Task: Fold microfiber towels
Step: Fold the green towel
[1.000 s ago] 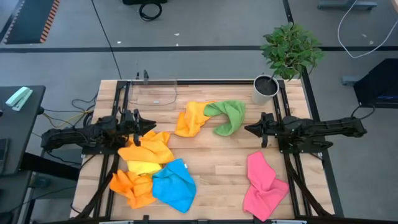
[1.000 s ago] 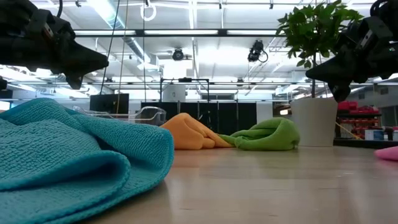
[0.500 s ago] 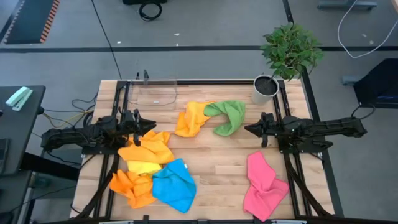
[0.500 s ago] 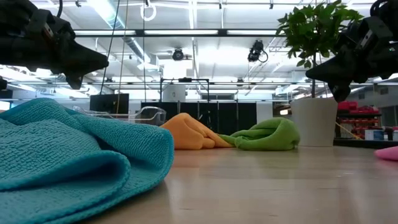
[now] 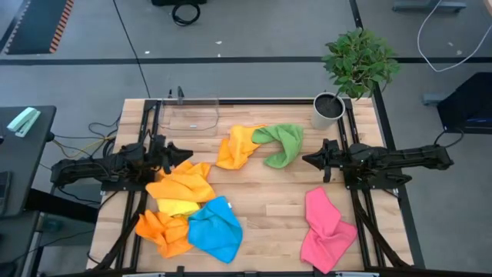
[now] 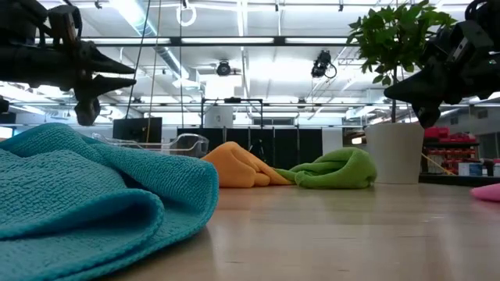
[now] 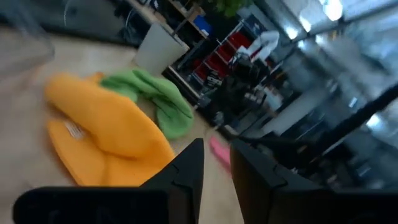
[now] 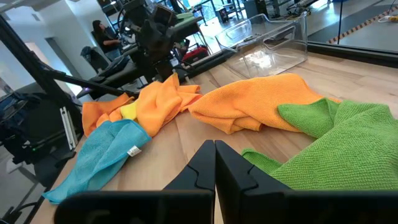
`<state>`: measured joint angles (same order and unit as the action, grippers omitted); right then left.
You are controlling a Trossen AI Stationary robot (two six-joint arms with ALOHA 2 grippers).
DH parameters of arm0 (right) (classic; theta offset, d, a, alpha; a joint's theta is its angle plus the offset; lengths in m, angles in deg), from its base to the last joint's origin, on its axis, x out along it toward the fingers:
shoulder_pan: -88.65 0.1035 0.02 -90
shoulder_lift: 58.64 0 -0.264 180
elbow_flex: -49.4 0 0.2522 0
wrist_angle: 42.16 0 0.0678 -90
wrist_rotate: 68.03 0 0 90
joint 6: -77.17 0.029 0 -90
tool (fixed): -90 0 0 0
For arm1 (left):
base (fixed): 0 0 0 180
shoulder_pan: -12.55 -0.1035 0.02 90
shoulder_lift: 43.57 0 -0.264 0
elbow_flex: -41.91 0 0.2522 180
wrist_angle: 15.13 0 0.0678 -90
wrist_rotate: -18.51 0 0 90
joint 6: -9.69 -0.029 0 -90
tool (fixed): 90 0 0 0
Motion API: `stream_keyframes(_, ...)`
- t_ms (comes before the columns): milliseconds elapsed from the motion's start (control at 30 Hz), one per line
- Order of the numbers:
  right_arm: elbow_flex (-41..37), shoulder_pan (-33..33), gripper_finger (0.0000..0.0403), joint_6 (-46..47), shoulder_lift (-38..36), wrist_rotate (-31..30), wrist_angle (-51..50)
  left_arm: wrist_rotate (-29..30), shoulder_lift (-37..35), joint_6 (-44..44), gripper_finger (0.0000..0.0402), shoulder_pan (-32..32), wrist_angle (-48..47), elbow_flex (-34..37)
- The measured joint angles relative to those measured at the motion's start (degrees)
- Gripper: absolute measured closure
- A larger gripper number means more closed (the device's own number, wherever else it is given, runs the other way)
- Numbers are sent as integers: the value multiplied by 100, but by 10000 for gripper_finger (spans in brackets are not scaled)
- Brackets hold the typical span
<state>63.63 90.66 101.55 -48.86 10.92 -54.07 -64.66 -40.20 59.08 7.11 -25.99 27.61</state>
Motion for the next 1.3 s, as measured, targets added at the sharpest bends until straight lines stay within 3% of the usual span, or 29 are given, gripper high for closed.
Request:
stream_keyframes(100,2,1,395,-1,0,0,0,-2,-1,777,318,33,-1,2)
stream_keyframes(333,-7,-1,395,-31,-1,-9,436,1,0,1576,332,34,8,2)
stream_keyframes(533,-7,-1,395,120,-2,-171,596,204,1,1420,333,9,49,2)
stream_keyframes(800,53,-1,395,1055,199,-881,1028,-51,237,-136,356,18,291,2)
stream_keyframes(933,365,-1,395,1460,896,-1141,1014,-494,680,-684,393,14,357,-126)
stream_keyframes(1133,1382,6,395,1603,2598,-1134,1036,-805,1799,-1534,396,16,312,-589)
stream_keyframes(1300,2480,6,395,1333,4010,-543,813,-949,2964,-2174,395,14,314,-1136)
